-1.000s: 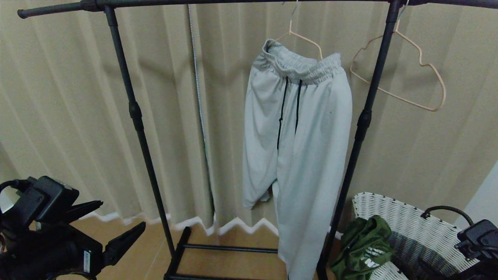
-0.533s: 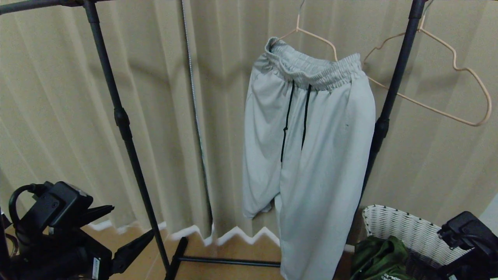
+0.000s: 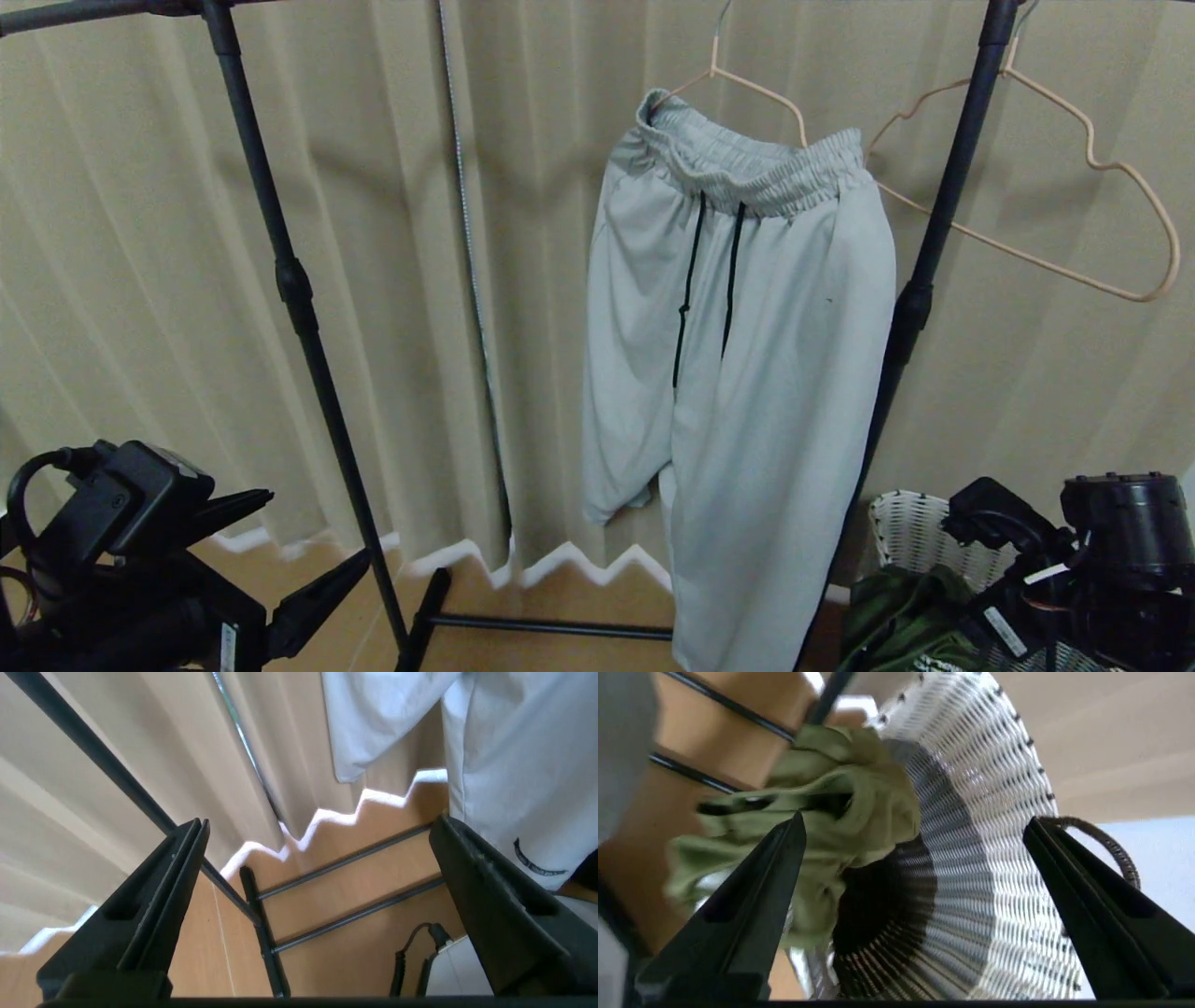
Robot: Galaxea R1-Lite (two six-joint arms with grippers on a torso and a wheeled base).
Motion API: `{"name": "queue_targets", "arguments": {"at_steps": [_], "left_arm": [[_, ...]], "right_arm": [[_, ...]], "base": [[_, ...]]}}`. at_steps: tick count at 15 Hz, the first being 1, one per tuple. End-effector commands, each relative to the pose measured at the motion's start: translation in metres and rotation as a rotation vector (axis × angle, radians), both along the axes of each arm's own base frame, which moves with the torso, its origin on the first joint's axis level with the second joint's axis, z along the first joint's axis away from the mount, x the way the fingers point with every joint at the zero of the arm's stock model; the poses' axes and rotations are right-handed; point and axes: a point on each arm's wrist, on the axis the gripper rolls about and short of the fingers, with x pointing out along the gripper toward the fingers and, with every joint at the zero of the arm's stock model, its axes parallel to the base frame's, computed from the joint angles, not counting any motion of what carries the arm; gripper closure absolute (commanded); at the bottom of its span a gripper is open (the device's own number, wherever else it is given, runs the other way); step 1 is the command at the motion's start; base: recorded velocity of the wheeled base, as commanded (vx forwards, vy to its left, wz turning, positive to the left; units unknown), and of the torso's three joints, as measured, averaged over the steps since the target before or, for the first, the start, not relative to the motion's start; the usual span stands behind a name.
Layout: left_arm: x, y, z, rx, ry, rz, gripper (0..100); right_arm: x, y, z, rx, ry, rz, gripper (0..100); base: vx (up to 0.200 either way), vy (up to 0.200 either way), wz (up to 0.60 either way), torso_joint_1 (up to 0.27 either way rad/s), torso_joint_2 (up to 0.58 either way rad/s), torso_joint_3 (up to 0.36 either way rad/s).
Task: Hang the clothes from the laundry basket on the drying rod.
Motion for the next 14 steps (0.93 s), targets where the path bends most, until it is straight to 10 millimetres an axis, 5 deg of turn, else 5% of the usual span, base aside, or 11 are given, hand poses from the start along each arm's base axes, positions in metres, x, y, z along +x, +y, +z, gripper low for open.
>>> {"name": "queue_targets", "arguments": {"at_steps": [1,14], "left_arm": [[-0.001,0.001,-0.001,0.001,0.002,0.002,0],[0.000,0.000,-0.002,0.004,0.006,0.001,0]], "right_arm": [[0.010,-0.001,-0.015,-0.020,0.065,-0.019,0],[0.042,-0.013,-0.035,-0.015,0.010,-0.084,0]], "base": [[0.000,0.000,0.00,0.000,0.00,0.000],[0.000,0.000,0.00,0.000,0.00,0.000]]}}
